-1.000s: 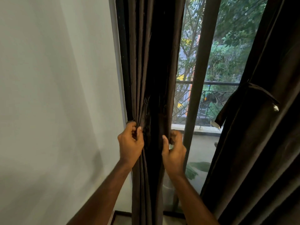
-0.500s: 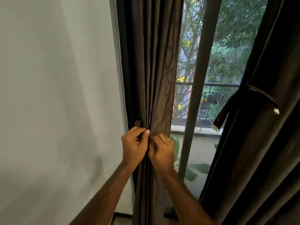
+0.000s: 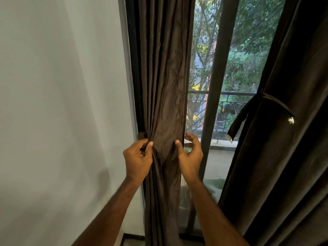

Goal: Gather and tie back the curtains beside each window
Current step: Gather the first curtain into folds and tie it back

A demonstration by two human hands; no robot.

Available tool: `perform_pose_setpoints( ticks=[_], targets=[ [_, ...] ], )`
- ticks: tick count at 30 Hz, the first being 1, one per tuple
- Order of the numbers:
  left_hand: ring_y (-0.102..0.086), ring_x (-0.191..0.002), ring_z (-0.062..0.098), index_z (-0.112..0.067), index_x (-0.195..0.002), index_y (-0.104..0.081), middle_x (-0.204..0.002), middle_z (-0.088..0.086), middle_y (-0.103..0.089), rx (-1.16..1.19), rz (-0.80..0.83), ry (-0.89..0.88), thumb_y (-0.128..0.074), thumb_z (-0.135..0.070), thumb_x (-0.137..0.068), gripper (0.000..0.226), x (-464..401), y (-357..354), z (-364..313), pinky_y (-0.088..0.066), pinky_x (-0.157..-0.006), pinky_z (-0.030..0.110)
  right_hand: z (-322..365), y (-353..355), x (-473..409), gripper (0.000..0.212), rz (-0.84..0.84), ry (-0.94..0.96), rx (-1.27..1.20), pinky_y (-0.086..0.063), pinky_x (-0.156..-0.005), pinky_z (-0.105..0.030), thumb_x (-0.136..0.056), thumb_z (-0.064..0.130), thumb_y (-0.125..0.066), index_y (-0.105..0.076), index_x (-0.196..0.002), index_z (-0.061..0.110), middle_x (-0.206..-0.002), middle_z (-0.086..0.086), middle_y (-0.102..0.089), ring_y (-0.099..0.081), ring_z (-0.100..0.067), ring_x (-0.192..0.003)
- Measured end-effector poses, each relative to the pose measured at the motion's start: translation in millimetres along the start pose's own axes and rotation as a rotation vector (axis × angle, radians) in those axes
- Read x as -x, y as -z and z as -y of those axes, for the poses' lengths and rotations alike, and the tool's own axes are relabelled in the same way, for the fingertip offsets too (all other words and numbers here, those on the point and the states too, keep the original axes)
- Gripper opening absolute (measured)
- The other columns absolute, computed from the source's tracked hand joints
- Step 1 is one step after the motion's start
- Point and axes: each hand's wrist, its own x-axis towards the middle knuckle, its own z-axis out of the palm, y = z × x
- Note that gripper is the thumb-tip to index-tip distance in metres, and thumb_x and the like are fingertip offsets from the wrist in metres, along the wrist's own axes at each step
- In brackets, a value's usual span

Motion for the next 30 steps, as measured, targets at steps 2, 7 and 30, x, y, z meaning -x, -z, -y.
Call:
perform_pose_setpoints(
  ticks=[2,7,30],
  targets=[
    [-0.067,-0.073,0.008,-0.002,-0.096,-0.076,-0.081,-0.003,-0.07,-0.001,-0.002,0.004,-0.074,-0.004,-0.089,0.008,0,0,1,-0.058,-0.065,0.03,-2,-4,-2,0.021,0.026,-0.035,-0.032,-0.053,-0.079,-0.03,-0.088,0.016,-0.079,-0.071,-0.107,0.02,-0.095,0.01,-0.071,-0.065,-0.001,-0.086],
    [-0.069,-0.073,0.01,-0.004,-0.095,-0.077,-0.081,-0.002,-0.072,0.012,0.003,0.016,-0.073,-0.005,-0.09,0.007,3,2,-2,-0.059,-0.066,0.027,1,1,19,0.008,-0.079,0.169,0.089,-0.054,-0.075,-0.034,-0.092,0.008,-0.073,-0.072,-0.092,0.016,-0.085,0.006,-0.067,-0.063,-0.009,-0.079],
    [-0.068,-0.07,0.005,-0.011,-0.087,-0.076,-0.076,-0.005,-0.071,0.052,0.037,0.029,-0.078,-0.004,-0.085,0.008,3,12,-12,-0.059,-0.066,0.026,10,-9,44,0.028,0.233,0.425,0.081,-0.057,-0.082,-0.041,-0.085,-0.004,-0.066,-0.079,-0.101,0.016,-0.101,0.001,-0.07,-0.067,-0.008,-0.095]
  ],
)
